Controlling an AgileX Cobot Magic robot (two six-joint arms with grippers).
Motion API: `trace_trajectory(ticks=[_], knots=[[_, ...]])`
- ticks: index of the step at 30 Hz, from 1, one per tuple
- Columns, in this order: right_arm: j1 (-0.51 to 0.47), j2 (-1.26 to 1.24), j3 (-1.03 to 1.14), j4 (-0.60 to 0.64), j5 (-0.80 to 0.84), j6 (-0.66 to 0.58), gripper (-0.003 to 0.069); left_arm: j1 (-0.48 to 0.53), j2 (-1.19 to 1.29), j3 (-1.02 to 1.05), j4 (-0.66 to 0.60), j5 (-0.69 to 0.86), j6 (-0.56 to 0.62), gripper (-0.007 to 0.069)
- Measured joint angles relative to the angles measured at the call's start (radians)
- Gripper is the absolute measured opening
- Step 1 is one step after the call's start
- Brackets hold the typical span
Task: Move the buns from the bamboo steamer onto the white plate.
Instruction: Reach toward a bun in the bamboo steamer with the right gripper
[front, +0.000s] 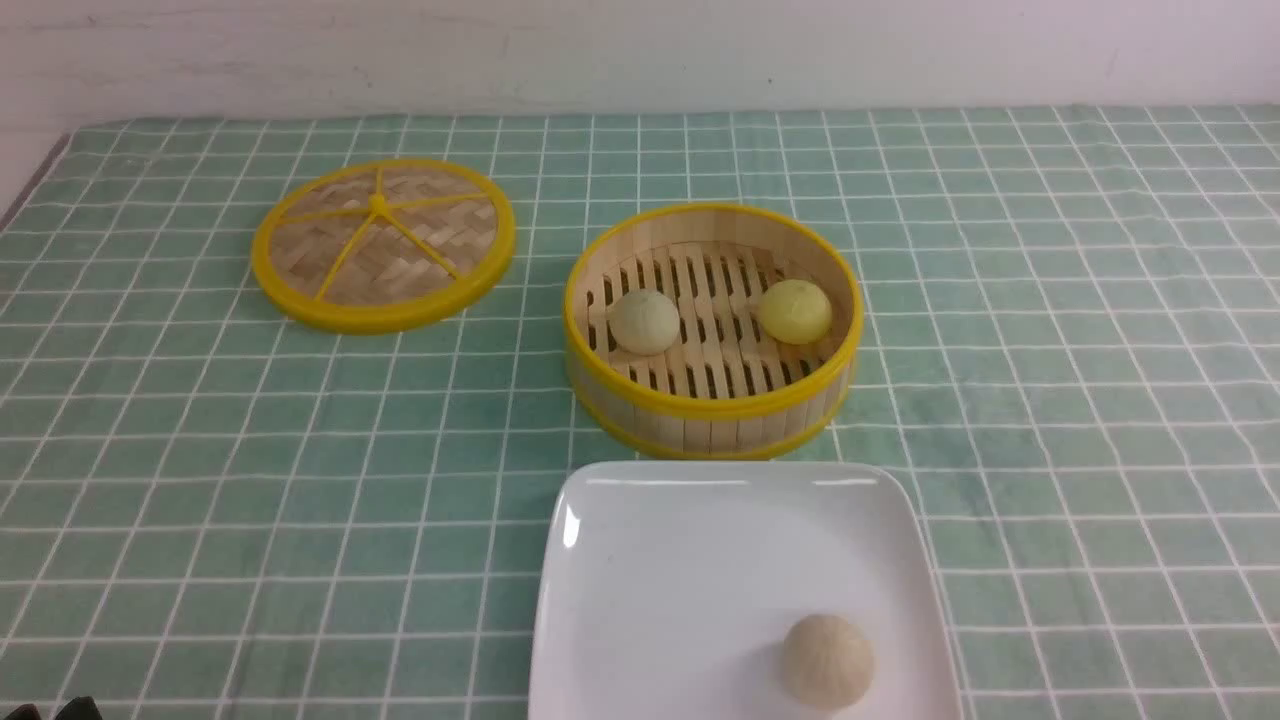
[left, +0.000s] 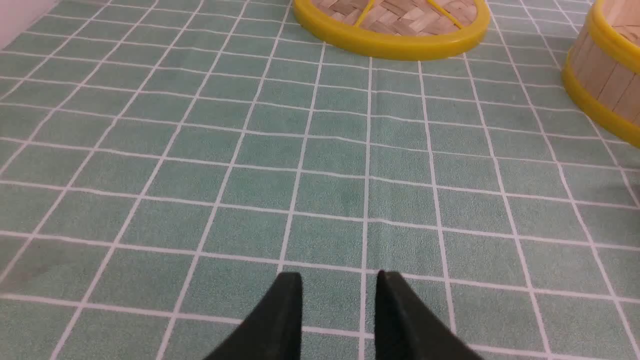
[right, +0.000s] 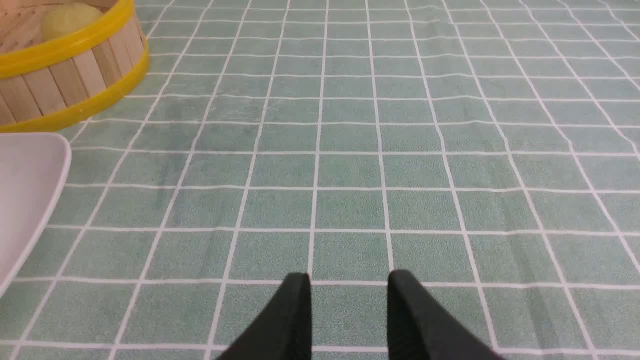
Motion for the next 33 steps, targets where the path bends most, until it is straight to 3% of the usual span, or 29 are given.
trace_trajectory(ticks=[33], knots=[[0.0, 0.0, 0.0, 0.0, 0.0, 0.0, 0.0239, 0.0, 0.0, 0.0, 0.012, 0.0, 0.0, 0.024]])
